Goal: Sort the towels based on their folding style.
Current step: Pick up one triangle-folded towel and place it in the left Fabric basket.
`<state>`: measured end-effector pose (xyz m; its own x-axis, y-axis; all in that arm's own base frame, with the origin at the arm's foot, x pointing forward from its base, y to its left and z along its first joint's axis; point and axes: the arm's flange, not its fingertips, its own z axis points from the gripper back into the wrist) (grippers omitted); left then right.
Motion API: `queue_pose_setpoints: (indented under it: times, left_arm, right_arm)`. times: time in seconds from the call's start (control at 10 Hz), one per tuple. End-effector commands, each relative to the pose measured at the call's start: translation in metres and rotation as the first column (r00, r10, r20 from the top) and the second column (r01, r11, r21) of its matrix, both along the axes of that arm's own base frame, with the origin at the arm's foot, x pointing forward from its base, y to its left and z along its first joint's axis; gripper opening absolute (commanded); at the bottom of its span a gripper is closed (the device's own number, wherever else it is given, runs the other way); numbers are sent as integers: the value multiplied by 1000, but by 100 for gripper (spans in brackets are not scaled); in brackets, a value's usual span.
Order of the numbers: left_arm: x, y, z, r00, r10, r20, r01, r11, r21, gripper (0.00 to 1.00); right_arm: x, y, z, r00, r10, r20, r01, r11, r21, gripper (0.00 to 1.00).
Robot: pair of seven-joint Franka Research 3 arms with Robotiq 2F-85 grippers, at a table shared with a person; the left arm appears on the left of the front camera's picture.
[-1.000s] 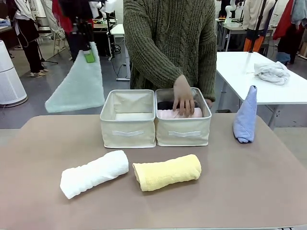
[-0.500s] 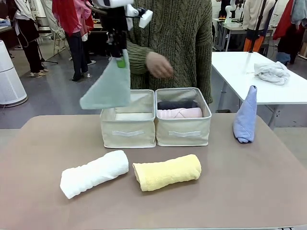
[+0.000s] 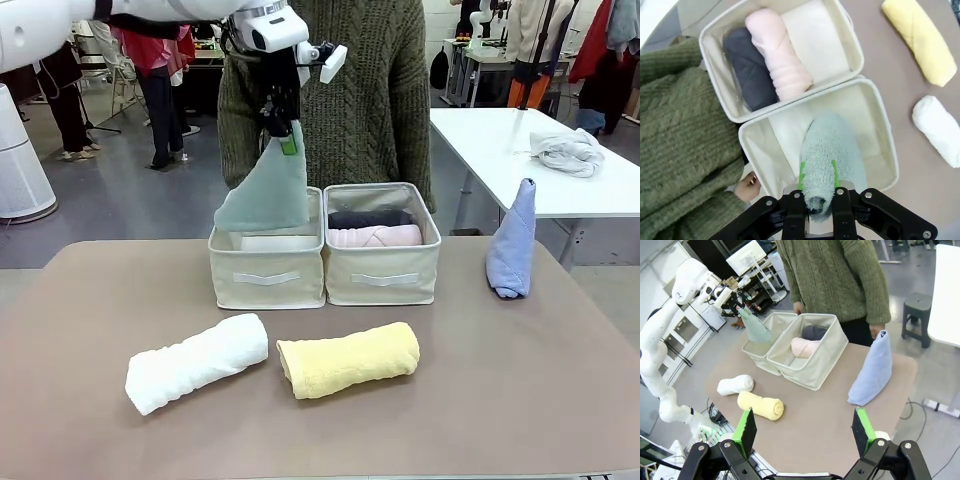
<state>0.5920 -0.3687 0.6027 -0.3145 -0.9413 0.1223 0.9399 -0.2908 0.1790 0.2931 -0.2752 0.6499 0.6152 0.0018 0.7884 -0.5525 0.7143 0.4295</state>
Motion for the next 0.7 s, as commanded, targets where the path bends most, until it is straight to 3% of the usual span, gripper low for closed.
queue_pose_setpoints:
  times: [0.0, 0.3, 0.6]
  left_arm:
    - [18, -11, -12, 996, -75, -50, 73, 996, -48, 16]
    - [24, -23, -56, 983, -107, -148, 99, 993, -61, 16]
    - [13, -31, -83, 966, -138, -218, 141, 990, -1, 16]
  right_arm:
    - [1, 0, -1, 1000, 9, 26, -10, 1000, 16, 100]
    - [1, 0, -1, 1000, 9, 26, -10, 1000, 16, 100]
    - [1, 0, -1, 1000, 9, 26, -10, 1000, 16, 100]
